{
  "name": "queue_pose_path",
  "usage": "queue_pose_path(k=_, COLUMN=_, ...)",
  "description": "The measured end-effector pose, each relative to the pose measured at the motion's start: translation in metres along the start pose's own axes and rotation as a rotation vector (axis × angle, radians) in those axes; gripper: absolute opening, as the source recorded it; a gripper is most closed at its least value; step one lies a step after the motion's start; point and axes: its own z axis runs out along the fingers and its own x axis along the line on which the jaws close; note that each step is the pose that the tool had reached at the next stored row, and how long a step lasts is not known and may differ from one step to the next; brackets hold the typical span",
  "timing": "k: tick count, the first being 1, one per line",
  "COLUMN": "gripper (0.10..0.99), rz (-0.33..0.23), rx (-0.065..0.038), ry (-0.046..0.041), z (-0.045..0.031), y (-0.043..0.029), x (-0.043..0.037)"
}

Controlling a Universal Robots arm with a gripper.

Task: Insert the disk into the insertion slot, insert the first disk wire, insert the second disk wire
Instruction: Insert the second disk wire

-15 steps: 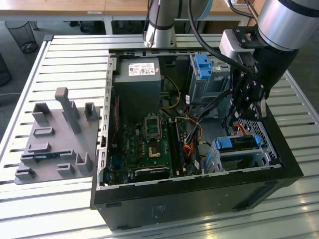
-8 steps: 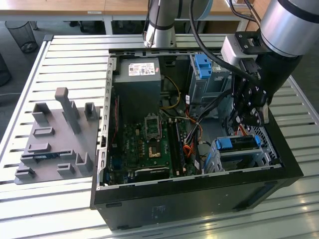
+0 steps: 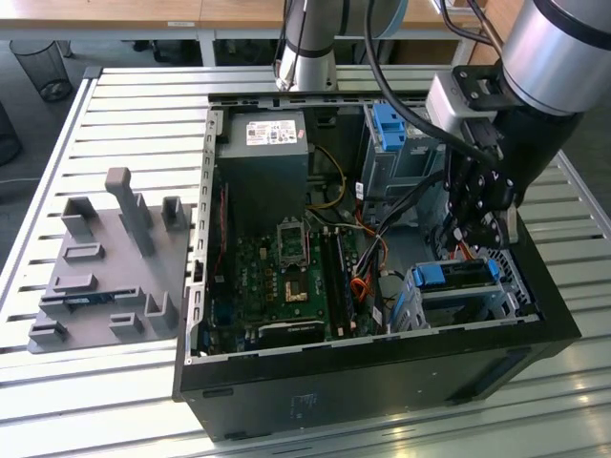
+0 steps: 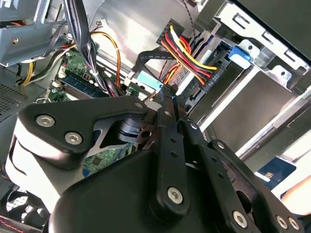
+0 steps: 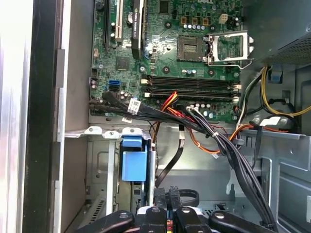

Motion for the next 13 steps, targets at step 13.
queue_pose_path(k=13, gripper=0.149, rz=-0.002, rx=0.017, ry=0.0003, z=0.0002, y=0.0008, x=0.0137)
